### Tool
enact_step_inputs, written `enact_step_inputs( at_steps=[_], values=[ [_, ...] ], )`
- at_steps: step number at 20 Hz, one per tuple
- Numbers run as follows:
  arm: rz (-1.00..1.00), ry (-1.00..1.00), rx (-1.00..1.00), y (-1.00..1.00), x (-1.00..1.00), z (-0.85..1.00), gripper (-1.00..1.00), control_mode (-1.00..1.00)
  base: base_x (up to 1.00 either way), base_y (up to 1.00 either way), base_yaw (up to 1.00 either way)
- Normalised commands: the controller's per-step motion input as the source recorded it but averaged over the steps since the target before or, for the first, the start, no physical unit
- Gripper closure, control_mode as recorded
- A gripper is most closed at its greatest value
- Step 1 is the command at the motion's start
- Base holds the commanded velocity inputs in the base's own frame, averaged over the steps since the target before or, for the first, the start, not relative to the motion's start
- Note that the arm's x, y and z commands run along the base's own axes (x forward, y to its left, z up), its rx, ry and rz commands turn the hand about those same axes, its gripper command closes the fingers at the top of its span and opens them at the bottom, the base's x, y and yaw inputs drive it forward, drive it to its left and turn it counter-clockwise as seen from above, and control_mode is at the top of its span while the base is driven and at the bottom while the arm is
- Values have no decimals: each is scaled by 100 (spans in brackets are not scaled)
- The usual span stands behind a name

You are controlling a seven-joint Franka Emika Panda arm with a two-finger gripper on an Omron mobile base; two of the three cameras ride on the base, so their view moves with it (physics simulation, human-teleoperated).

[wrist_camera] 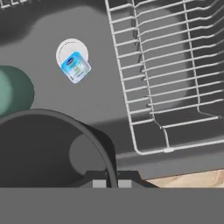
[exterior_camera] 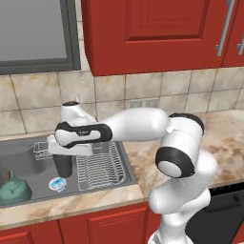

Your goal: Pick the kettle and glass cup and place them in the sink. Then turn on the water.

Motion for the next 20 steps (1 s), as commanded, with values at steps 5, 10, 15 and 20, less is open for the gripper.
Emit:
enact_step_inputs(
  at_steps=[5,10,15,20],
  values=[
    [0,0,0,19,0,-16,100,-100,0,0,0],
    [0,0,0,18,2,-16,100,-100,0,0,0],
    [0,0,0,21,4,-16,100,-100,0,0,0],
    [0,0,0,21,10,-15,100,-100,0,0,0]
  ],
)
